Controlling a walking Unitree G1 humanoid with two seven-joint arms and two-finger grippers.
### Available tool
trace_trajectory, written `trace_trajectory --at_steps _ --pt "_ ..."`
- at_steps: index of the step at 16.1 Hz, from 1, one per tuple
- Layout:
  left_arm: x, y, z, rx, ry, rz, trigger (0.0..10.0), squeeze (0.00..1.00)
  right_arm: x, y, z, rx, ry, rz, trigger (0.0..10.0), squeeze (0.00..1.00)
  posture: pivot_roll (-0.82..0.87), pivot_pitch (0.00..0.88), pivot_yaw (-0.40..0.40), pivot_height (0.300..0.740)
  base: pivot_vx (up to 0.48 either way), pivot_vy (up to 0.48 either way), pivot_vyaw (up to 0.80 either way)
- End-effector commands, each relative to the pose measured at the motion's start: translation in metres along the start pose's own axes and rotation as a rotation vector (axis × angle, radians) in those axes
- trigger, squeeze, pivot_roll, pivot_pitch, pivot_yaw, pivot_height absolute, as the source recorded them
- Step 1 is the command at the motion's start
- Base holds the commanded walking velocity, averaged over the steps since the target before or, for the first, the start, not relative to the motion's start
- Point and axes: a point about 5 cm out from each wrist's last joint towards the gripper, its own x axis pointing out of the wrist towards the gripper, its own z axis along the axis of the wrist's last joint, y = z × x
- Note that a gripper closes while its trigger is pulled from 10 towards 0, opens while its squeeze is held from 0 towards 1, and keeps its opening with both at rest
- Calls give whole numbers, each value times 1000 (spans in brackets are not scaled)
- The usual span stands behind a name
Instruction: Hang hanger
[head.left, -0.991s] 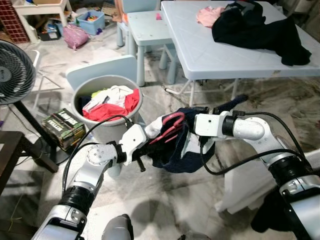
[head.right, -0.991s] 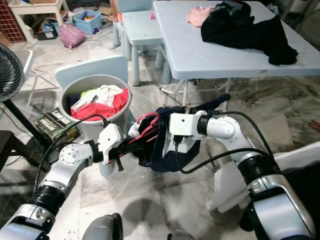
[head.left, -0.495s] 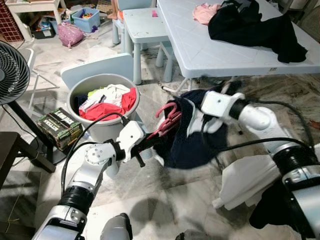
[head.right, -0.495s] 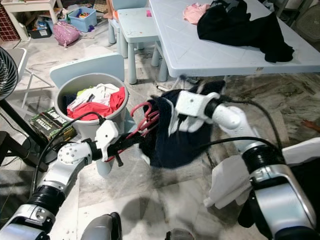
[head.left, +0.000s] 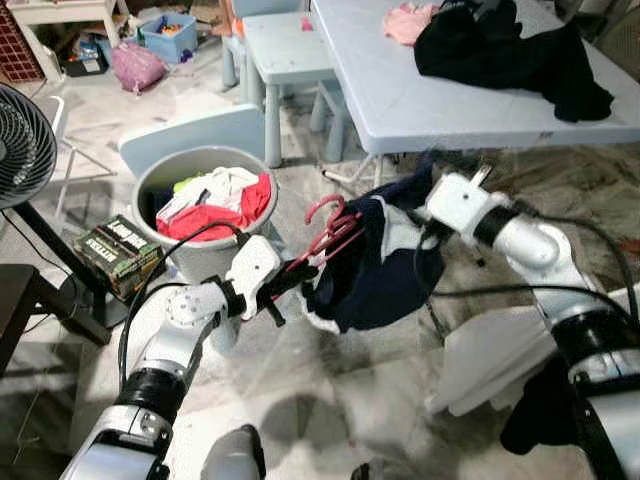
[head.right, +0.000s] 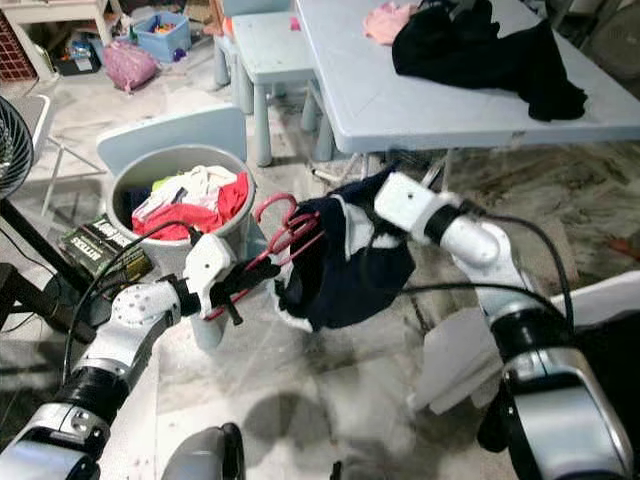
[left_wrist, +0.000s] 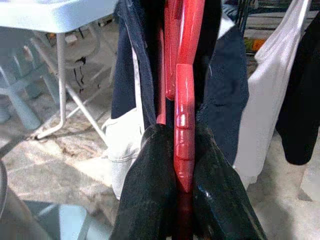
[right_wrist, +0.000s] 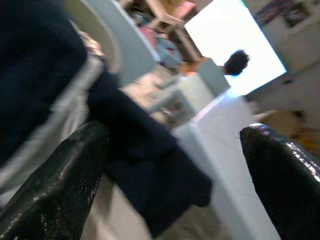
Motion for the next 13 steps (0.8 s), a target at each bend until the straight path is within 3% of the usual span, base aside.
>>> trace_trajectory --at_steps 1,3,4,5,6,8,10,12,13 --pt "2 10 16 51 -60 27 0 0 -5 3 -3 41 5 67 10000 1000 -78 82 -18 740 0 0 0" --pt "2 12 17 67 -58 25 0 0 -11 18 -10 122 36 205 10000 1000 -74 78 -16 740 0 0 0" --pt "2 12 17 71 -58 24 0 0 -14 23 -12 143 46 258 10000 831 -64 76 -17 740 0 0 0" --pt "2 13 18 74 -60 25 0 0 -16 24 -15 156 68 283 10000 451 -64 76 -17 740 0 0 0" --pt "2 13 19 80 -64 25 0 0 -20 23 -21 161 106 297 10000 0 -58 77 -19 740 0 0 0" --pt "1 13 21 85 -72 20 0 0 -23 23 -34 135 210 293 10000 0 -60 78 -19 740 0 0 0" --pt "2 8 25 93 -84 -20 0 0 -11 30 -32 158 216 209 10000 0 -60 79 -18 740 0 0 0" --pt "3 3 25 92 -85 -46 0 0 -4 43 -30 133 218 209 10000 0 -60 79 -18 740 0 0 0" --pt "4 -1 25 93 -85 -67 0 0 4 52 -27 165 196 196 10000 0 -50 81 -12 740 0 0 0"
